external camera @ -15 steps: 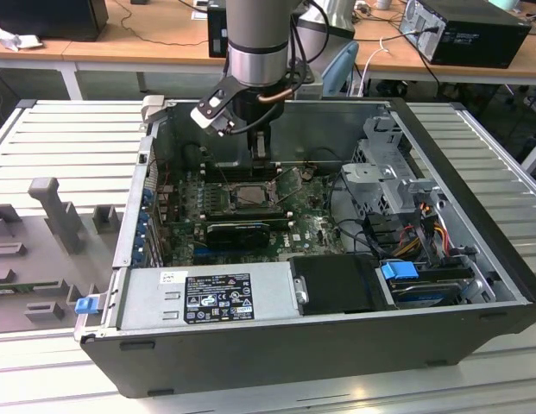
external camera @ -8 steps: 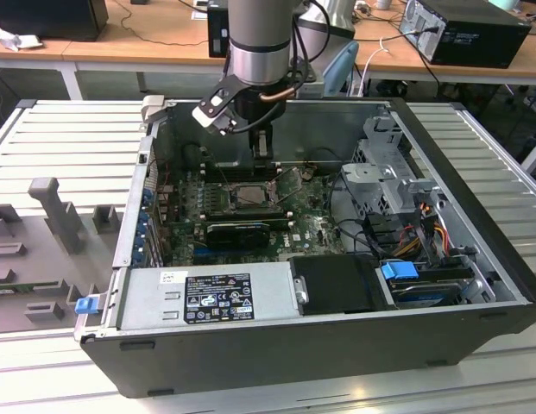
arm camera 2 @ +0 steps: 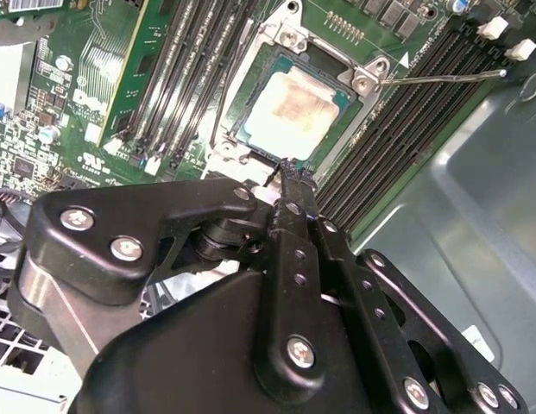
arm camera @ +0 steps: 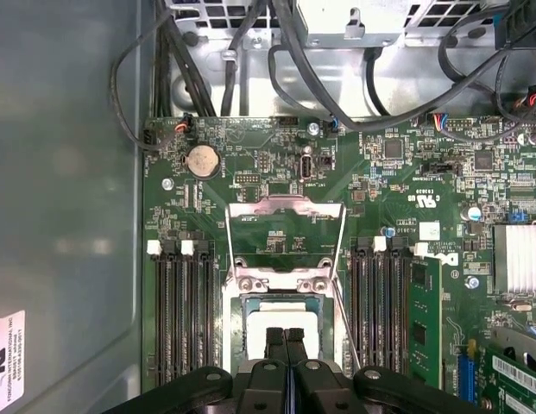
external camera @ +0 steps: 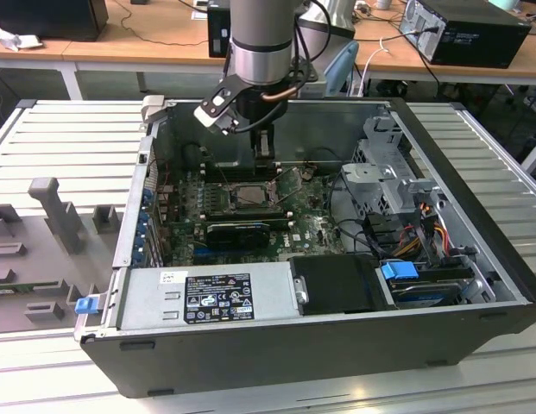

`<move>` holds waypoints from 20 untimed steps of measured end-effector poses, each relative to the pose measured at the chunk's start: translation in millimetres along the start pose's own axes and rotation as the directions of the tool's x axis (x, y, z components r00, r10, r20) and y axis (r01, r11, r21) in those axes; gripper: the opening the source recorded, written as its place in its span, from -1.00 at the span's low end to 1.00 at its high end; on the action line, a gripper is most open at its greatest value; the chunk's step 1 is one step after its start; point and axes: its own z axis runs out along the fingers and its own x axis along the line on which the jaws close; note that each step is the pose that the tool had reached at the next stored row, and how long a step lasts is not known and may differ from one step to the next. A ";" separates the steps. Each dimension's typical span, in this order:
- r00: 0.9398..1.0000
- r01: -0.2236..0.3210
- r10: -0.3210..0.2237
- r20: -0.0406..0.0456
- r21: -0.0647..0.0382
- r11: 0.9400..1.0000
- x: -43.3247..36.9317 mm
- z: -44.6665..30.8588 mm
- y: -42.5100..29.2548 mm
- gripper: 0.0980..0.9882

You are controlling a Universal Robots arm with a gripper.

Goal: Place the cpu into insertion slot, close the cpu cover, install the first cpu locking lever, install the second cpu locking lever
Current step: 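Close the cpu cover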

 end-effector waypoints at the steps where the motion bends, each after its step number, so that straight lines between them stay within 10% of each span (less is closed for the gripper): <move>1: 1.000 0.001 -0.001 0.000 0.000 1.000 0.0 -0.1 0.2 -0.98; 20: 1.000 0.015 -0.015 -0.001 0.001 1.000 0.9 -1.9 20.3 -0.98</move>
